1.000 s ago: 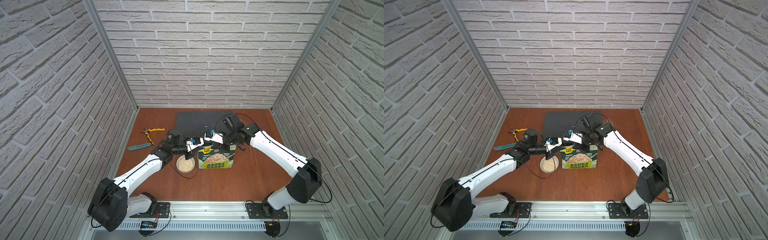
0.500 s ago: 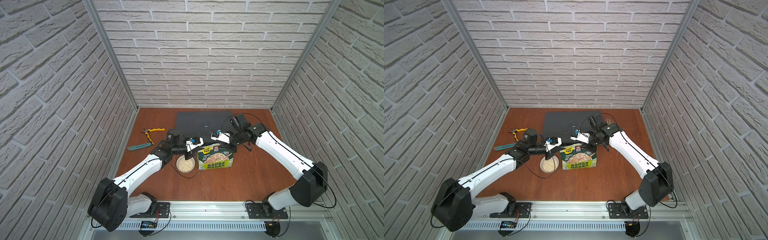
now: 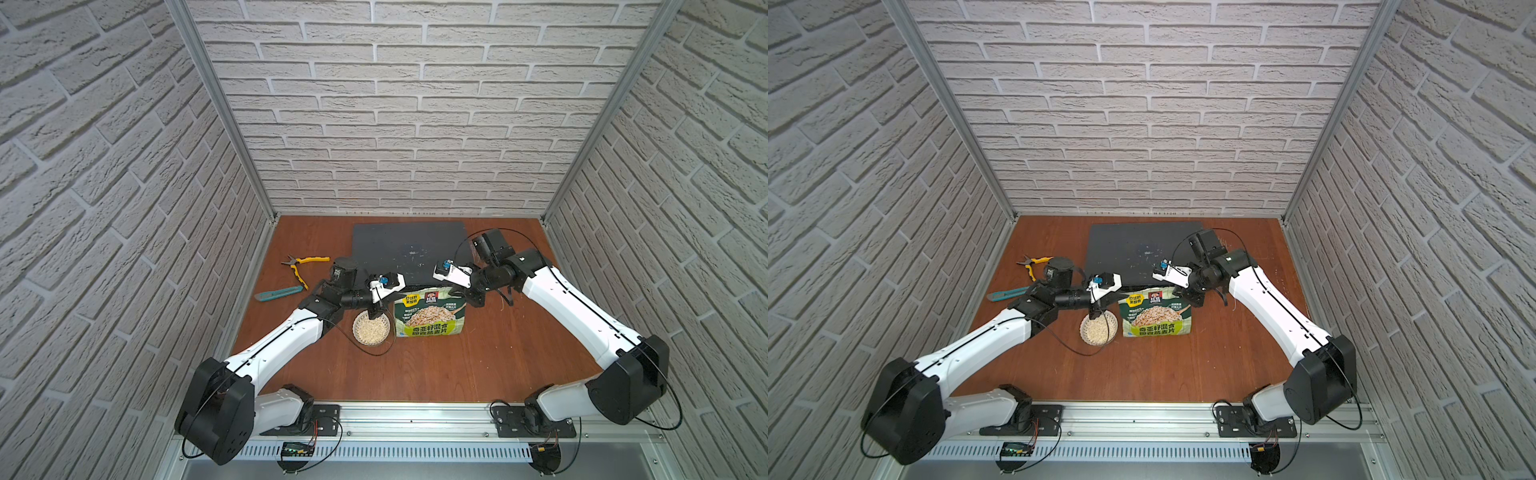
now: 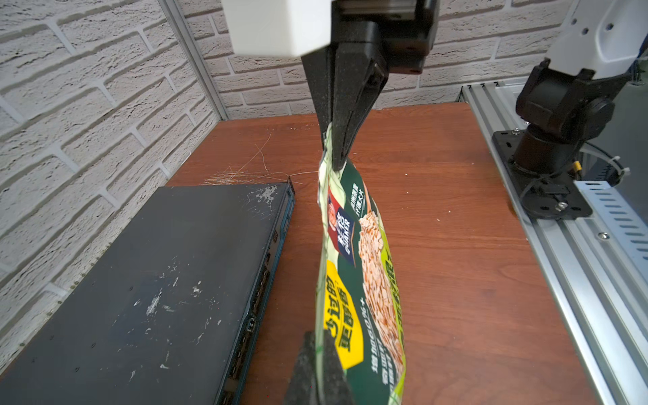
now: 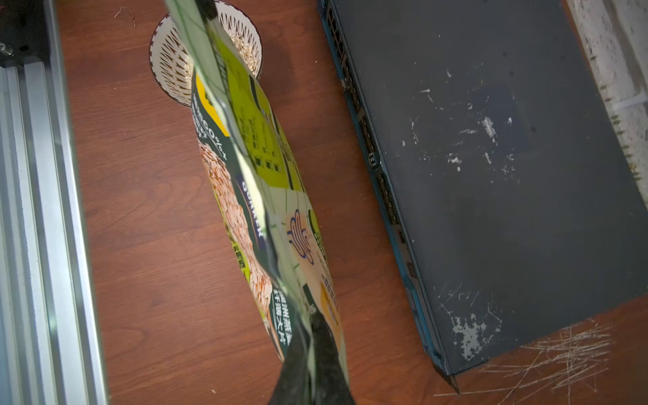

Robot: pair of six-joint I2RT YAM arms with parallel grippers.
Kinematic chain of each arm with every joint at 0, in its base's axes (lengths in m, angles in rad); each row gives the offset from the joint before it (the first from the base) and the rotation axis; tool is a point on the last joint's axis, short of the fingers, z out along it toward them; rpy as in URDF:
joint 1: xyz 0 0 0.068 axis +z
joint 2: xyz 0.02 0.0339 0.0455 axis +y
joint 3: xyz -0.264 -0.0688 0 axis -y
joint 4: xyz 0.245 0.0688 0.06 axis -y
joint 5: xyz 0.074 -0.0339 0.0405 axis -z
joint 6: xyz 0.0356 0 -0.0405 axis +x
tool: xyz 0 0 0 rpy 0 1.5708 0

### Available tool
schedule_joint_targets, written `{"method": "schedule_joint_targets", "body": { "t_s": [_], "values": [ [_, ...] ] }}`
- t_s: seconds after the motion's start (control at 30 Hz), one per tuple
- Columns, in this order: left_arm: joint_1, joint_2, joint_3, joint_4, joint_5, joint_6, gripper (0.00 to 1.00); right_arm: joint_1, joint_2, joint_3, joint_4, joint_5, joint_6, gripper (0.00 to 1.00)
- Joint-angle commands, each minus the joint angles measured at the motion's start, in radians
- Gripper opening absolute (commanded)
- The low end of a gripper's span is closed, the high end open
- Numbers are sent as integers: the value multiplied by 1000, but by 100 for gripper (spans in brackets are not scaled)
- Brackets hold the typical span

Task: Pour the oats into the breakfast bowl
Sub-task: Close the oats bag at the center of the board.

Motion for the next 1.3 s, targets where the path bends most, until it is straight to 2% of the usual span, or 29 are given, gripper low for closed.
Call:
{"method": "schedule_joint_targets", "body": {
  "t_s": [0.0,0.03,0.07,0.1,0.17,0.2,0.23,0.27,0.33,0.4,0.43,0.47,0.5,0.6,0.63,0.67,0.73,0.77,0.8,0.83,0.87,0.9,1.0,1.07,1.2,1.27],
  "values": [
    [15,-39,0,58,24,-5,0,-35,-46,-18,-13,72,21,12],
    [16,-40,-1,58,22,-5,0,-40,-52,-27,-9,79,25,18],
    [16,-39,-2,58,21,-5,0,-43,-58,-32,-12,81,25,18],
    [17,-39,-3,60,21,-5,0,-48,-62,-34,-17,80,23,7],
    [17,-39,-3,60,17,-5,0,-54,-69,-36,-31,76,22,4],
    [16,-39,-3,60,16,-6,0,-57,-73,-38,-29,81,25,6],
    [17,-41,-4,60,14,-6,0,-60,-78,-43,-22,91,31,17],
    [18,-41,-5,60,14,-7,0,-64,-83,-49,-16,97,34,20],
    [18,-42,-5,61,12,-7,0,-71,-96,-54,-18,93,30,4],
    [20,-44,-5,57,7,-8,0,-76,-106,-60,-17,96,32,4],
    [21,-47,-6,55,5,-8,0,-78,-112,-65,-9,109,38,7],
    [23,-49,-7,55,1,-8,0,-83,-118,-71,1,129,44,24],
    [23,-52,-9,55,0,-11,4,-87,-129,-78,12,148,53,36],
    [28,-63,-15,54,-2,-19,9,-110,-175,-93,43,169,92,51],
    [30,-70,-17,55,-4,-26,13,-119,-196,-99,59,167,113,55],
    [34,-79,-21,58,-8,-38,21,-126,-224,-113,83,165,138,61],
    [40,-109,-40,76,-31,-71,44,-150,-284,-147,136,153,187,74],
    [46,-133,-53,87,-47,-92,64,-163,-323,-178,166,151,215,80],
    [51,-153,-71,97,-60,-116,93,-179,-361,-211,211,150,265,83],
    [61,-183,-87,107,-73,-144,98,-193,-399,-248,259,157,309,85],
    [70,-220,-107,116,-98,-173,98,-202,-438,-294,312,178,357,90],
    [82,-269,-139,125,-146,-208,98,-220,-484,-368,395,229,429,98],
    [102,-390,-212,151,-332,-293,98,-255,-584,-548,609,342,586,100],
    [125,-464,-261,169,-527,-371,98,-263,-617,-666,743,413,667,100],
    [196,-581,-327,117,-886,-519,98,-279,-578,-829,1003,542,788,100],
    [241,-618,-346,58,-999,-584,98,-288,-532,-898,1139,572,812,100]
  ]
}}
